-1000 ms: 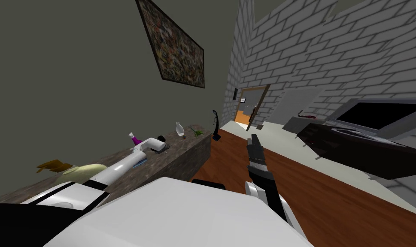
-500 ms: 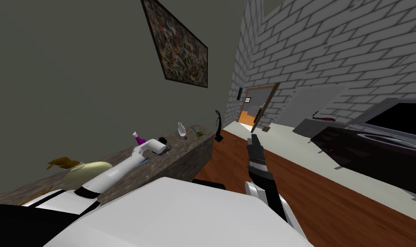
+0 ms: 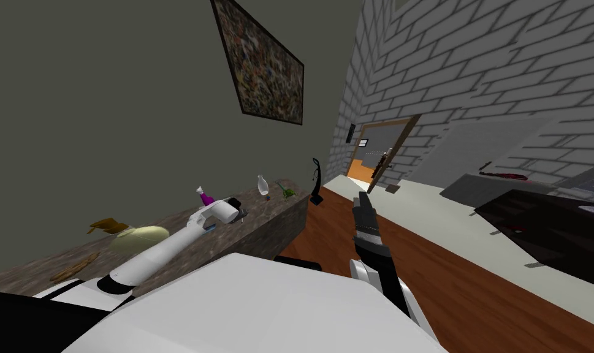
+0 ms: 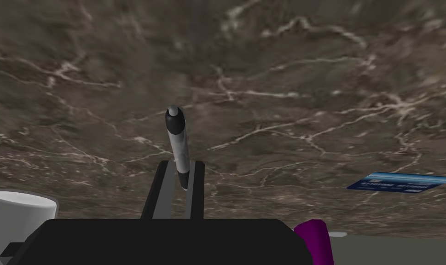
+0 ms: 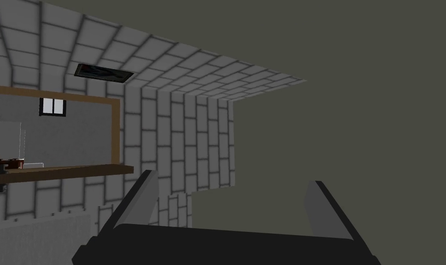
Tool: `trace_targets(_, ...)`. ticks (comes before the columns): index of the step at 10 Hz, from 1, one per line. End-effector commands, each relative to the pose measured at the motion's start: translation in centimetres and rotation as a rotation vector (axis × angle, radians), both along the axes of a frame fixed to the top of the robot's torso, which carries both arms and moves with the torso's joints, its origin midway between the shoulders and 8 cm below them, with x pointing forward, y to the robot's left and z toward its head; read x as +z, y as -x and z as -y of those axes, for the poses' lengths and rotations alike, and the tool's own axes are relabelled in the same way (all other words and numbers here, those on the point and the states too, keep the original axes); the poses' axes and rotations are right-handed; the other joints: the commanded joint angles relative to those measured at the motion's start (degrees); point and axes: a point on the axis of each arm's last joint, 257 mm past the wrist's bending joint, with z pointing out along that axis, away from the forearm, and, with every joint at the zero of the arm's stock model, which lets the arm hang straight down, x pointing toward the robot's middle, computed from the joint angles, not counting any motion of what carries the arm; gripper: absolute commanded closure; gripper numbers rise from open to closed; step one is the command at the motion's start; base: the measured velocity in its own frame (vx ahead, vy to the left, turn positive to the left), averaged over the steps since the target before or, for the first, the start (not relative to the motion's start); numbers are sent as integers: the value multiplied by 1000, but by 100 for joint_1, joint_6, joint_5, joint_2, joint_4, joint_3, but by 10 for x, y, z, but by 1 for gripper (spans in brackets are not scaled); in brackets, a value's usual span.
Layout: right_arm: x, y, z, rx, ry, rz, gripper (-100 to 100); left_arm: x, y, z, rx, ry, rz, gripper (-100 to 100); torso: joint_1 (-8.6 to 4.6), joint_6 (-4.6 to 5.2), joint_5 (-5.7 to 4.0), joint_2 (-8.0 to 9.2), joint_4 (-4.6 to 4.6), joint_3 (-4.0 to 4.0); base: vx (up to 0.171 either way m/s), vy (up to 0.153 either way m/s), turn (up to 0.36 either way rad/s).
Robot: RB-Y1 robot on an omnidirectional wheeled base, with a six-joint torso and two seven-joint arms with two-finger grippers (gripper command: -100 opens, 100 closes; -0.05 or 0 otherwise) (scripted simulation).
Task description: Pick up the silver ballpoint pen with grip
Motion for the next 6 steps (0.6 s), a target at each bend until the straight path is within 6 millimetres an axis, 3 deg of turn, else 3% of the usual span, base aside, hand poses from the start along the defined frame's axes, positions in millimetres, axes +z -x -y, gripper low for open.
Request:
trace_targets(1, 0, 0, 0, 0, 0, 0, 0, -5, 16, 9, -1, 4, -24, 100, 0, 0, 0, 0, 0, 0, 141, -20, 305)
trace_targets(4, 0, 0, 0, 0, 0, 1, 0, 13, 1, 33, -63, 15, 28, 100, -14, 33, -2, 6, 7, 4, 28, -13, -15)
trace_targets(5, 0, 0, 0, 0, 0, 1, 0, 10, 3, 28, -50, 13, 17, 100, -12, 28, -3, 19, 10, 12, 0, 0, 0)
trace_targets(6, 0, 0, 0, 0, 0, 1, 0, 11, 1, 29, -53, 14, 22, 0, -6, 24, -1, 24, 9, 14, 0, 0, 0)
